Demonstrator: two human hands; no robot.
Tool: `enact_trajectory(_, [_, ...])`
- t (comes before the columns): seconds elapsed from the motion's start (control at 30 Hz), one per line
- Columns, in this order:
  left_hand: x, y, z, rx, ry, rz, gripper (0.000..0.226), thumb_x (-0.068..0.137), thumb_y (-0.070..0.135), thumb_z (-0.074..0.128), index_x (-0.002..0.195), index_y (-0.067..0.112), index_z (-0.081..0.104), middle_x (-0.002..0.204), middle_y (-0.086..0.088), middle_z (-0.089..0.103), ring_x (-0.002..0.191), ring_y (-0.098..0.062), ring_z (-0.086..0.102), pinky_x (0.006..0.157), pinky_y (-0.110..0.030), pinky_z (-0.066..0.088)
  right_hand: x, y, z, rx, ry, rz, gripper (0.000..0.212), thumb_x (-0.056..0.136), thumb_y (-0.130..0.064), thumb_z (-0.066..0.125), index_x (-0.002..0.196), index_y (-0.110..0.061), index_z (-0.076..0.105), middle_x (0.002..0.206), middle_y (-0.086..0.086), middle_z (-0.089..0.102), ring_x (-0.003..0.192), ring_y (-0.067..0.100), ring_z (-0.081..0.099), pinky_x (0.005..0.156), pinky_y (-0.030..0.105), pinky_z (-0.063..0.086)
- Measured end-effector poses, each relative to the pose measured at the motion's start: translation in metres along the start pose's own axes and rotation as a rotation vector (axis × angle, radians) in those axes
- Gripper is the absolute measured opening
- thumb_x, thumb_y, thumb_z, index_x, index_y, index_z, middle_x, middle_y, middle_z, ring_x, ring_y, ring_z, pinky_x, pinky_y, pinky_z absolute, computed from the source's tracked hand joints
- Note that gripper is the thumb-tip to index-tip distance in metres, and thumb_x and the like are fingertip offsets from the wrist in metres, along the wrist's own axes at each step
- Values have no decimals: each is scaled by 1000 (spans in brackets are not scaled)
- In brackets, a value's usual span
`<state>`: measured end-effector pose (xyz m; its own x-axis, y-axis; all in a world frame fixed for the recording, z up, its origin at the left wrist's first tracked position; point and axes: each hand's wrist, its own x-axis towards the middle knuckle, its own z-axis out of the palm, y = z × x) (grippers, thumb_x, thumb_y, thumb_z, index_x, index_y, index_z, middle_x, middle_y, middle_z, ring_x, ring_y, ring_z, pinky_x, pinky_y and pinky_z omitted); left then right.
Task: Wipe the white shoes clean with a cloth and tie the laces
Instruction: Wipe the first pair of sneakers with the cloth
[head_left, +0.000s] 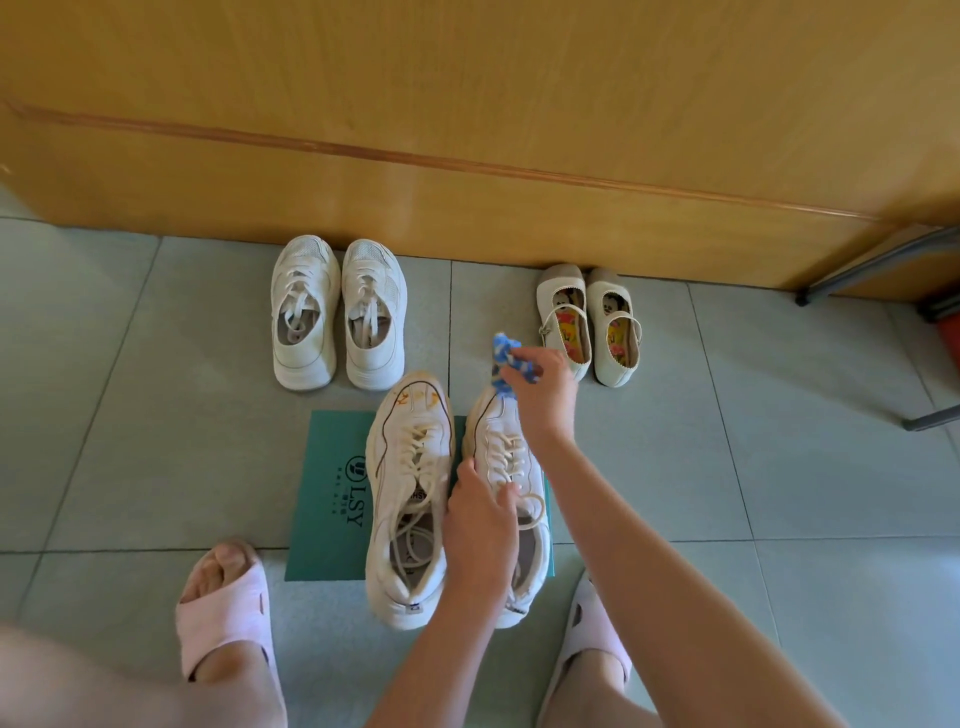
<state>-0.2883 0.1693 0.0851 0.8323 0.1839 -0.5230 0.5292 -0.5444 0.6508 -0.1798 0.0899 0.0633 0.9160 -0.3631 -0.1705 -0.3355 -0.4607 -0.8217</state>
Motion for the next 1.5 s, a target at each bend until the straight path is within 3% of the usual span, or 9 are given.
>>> enact_trajectory(0.17, [1,-1,0,-13,-2,-2,53,94,31,53,139,9,34,131,-11,54,120,-24,52,96,-31,41,-12,21,-6,-133,-8,-23,13,83,-12,68,90,-7,58,85,0,55,70,13,48,56,15,35])
enact_trajectory(0.33, [2,-3,2,-43,7,11,53,92,31,56,136,8,37,130,-12,55,118,-26,53,97,-37,45,-30,34,-17,-45,17,89,16,81,-5,68,82,-8,52,70,-3,50,62,11,44,48,7,36])
enact_trajectory(0.4, [2,-3,1,-56,2,7,53,92,30,56,136,8,37,130,-13,54,119,-27,52,97,-37,44,-36,35,-19,0,61,113,18,81,-8,69,92,-10,55,78,-2,55,70,13,50,51,7,36])
enact_trajectory(0.53, [1,-3,1,-49,2,21,56,93,31,55,139,8,34,134,-12,51,123,-26,50,97,-34,42,-32,29,-21,87,42,57,59,82,-9,68,134,-23,44,100,-2,57,86,10,56,64,9,39])
enact_trajectory(0.67, [1,-2,0,-36,-8,19,55,93,31,53,140,9,33,135,-12,50,122,-25,50,96,-33,41,-16,32,-16,-131,-50,-76,36,84,-9,67,119,-9,62,123,3,50,111,18,51,83,11,38])
enact_trajectory(0.8, [1,-2,0,-26,-4,23,55,93,31,54,139,9,33,135,-10,50,123,-24,49,97,-31,41,-12,38,-17,-226,-84,-142,25,85,-5,64,109,-3,64,108,6,59,89,12,52,67,-1,34])
enact_trajectory(1.1, [2,-3,-1,-52,-15,19,56,93,32,54,140,11,32,135,-9,50,123,-23,49,98,-31,41,6,35,-24,8,104,154,23,86,-7,64,107,0,61,88,6,59,65,6,49,52,4,36])
enact_trajectory(1.27, [2,-5,2,-18,4,37,56,93,33,53,140,10,32,136,-9,50,124,-23,49,98,-31,41,-26,38,-33,-37,-101,68,26,83,-9,68,108,-6,61,94,2,62,83,14,56,61,10,39])
enact_trajectory(1.5, [2,-6,3,19,18,54,58,93,33,54,141,11,31,137,-8,49,125,-21,48,97,-29,40,-36,37,-13,-6,54,93,27,77,-8,73,100,-9,60,99,3,59,86,12,53,66,9,38])
